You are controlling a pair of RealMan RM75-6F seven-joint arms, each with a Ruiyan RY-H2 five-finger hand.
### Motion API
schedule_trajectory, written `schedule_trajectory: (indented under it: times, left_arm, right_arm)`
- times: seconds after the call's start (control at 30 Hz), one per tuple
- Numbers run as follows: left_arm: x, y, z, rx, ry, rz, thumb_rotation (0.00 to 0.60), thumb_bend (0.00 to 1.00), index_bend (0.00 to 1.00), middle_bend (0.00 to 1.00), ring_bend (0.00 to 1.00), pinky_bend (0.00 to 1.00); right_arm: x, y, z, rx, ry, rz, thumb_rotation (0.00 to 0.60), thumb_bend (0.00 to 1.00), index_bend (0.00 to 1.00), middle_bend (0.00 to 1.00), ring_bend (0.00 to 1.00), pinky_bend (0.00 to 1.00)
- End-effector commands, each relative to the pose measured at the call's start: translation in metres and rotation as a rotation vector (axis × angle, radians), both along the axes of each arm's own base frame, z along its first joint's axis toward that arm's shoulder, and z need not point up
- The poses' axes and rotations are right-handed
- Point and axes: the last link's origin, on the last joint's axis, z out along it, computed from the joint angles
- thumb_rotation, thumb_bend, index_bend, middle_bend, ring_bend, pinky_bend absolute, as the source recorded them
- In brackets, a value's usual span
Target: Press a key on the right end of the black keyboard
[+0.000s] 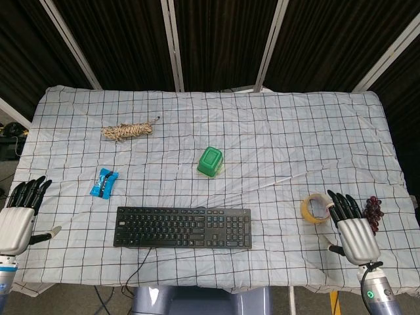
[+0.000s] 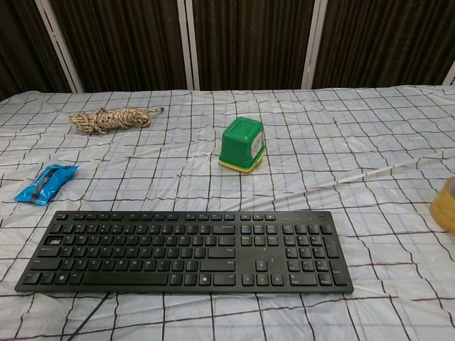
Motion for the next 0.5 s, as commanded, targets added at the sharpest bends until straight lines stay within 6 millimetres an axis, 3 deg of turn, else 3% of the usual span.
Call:
schedule_trajectory:
  times: [0.03, 0.5]
  left_arm:
    - [0.0000, 0.0001, 0.0000, 0.000, 0.000, 0.000, 0.600, 0.00, 0.00, 0.00, 0.00, 0.00]
    - [-0.0004, 0.0003, 0.0004, 0.000, 0.001, 0.002, 0.600, 0.00, 0.00, 0.00, 0.00, 0.00]
  right_arm:
    - [-0.0001, -0.0002, -0.0001, 0.000, 0.000, -0.001, 0.600, 0.20, 0.00, 0.00, 0.00, 0.00]
    - [-0.0004, -0.0004, -0.0006, 0.005, -0.001, -0.008, 0.600, 0.20, 0.00, 0.00, 0.00, 0.00]
